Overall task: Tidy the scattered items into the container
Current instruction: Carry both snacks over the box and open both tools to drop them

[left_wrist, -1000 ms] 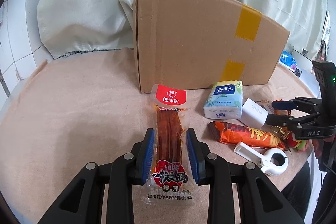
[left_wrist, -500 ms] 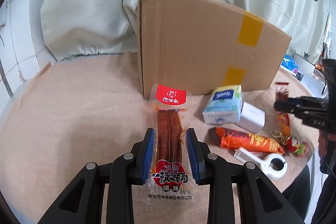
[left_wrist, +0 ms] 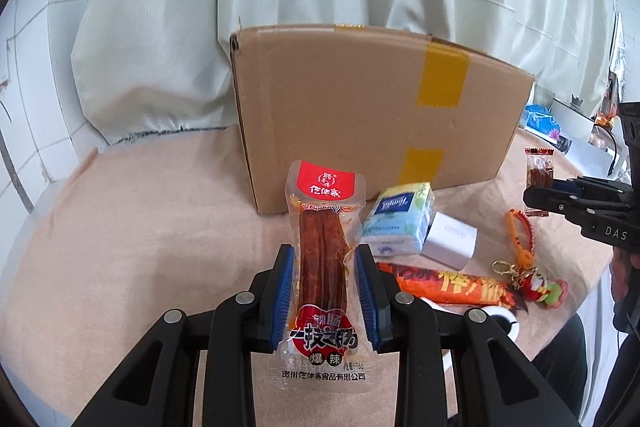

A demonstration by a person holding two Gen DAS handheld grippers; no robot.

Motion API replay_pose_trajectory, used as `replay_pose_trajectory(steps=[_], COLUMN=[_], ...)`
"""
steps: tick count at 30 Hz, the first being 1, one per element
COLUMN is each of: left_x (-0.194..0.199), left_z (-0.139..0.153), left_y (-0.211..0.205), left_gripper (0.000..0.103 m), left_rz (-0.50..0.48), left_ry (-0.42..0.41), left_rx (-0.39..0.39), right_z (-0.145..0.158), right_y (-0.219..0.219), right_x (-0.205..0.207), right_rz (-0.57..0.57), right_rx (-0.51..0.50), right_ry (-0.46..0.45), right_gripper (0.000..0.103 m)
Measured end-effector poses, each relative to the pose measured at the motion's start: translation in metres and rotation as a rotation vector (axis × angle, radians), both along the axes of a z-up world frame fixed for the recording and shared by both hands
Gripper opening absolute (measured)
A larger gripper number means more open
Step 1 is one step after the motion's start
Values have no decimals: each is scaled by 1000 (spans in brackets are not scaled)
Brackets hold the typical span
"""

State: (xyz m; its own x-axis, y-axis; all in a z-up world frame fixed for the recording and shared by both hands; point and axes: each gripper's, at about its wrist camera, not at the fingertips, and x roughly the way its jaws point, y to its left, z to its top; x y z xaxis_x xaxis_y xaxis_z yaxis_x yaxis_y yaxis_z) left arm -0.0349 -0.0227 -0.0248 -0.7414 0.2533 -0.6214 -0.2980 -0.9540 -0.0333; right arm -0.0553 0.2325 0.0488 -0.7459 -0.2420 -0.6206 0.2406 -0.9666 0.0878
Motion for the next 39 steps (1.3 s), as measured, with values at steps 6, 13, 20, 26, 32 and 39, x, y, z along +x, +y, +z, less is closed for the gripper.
replay_pose_trajectory(steps=[6,13,20,26,32,39], left_x=[-4,-49,-122,-166,-187,-196], left_z=[55,127,157,143,111,93], left_y=[6,24,49,62,66,69], left_gripper=[31,31,31,31,31,31], left_rz=[-15,-40,-73,-79,-78,-77], left_ry=[93,170,126,49,-23,-56], left_rx=[-11,-19,-32,-50,-66,-71], right_z=[45,123,160,147,116,94], right_y=[3,6,-1,-9,-14,-6], right_x=[7,-17,-81,-128,-160,-172], right_rz=[6,31,39,53,65,43], right_rx=[1,6,15,3,9,-5], right_ry=[85,198,196,128,34,-20], right_gripper=[34,34,34,34,34,34])
